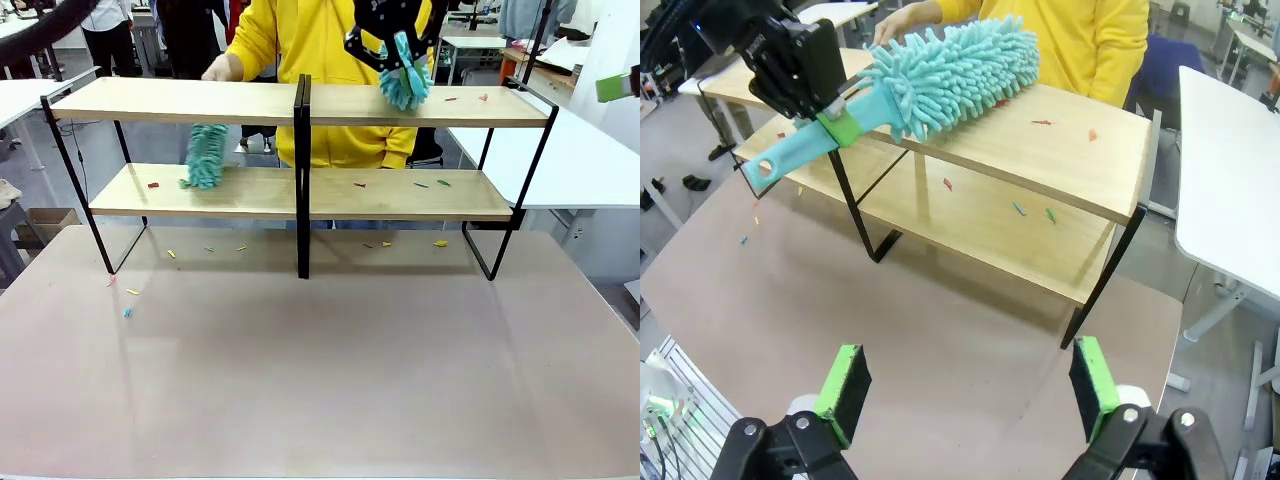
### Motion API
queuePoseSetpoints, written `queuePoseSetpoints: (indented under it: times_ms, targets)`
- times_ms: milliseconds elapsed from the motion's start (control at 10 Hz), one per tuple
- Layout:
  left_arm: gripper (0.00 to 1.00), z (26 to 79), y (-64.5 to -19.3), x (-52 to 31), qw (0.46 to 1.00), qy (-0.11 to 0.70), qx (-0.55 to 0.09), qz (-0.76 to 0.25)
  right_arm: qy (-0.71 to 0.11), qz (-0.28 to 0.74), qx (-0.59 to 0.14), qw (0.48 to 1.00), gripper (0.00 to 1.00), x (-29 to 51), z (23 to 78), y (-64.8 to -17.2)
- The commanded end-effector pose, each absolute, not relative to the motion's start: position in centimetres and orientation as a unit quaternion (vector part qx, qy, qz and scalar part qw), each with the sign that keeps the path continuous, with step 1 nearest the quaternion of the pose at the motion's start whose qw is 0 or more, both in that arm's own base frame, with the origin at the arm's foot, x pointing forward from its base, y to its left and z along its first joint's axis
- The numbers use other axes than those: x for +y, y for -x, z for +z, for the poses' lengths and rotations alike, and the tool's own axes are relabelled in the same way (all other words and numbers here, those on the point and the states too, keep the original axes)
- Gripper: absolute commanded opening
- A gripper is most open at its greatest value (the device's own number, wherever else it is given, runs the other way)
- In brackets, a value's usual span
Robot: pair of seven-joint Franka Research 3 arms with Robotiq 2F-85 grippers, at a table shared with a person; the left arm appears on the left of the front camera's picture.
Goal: Clean the shelves.
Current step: Clean a randomly selected level of the Shelf with the Duster.
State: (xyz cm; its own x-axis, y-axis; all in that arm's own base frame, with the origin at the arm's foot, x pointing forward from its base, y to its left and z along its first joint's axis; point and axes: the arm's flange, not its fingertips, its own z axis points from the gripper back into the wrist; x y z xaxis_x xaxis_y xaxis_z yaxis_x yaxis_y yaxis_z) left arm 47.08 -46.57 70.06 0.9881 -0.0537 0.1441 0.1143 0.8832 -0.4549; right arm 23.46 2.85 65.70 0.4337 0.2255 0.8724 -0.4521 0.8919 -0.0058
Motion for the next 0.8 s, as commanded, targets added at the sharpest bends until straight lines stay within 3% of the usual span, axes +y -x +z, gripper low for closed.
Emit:
queuePoseSetpoints:
  times_ms: [0, 400, 700]
  targets:
    - [0.12, 71.1, -48.2, -49.0, 0.969, 0.237, -0.046, -0.056, -0.119, 0.202, -0.492, 0.838, 1.00, 2.7, 65.7, -23.5]
    - [0.12, 71.2, -49.0, -52.0, 0.959, 0.266, -0.043, -0.090, -0.119, 0.202, -0.492, 0.838, 1.00, 2.7, 65.7, -23.5]
    - [0.12, 70.9, -49.6, -51.7, 0.953, 0.258, -0.008, -0.161, -0.119, 0.202, -0.492, 0.838, 1.00, 2.7, 65.7, -23.5]
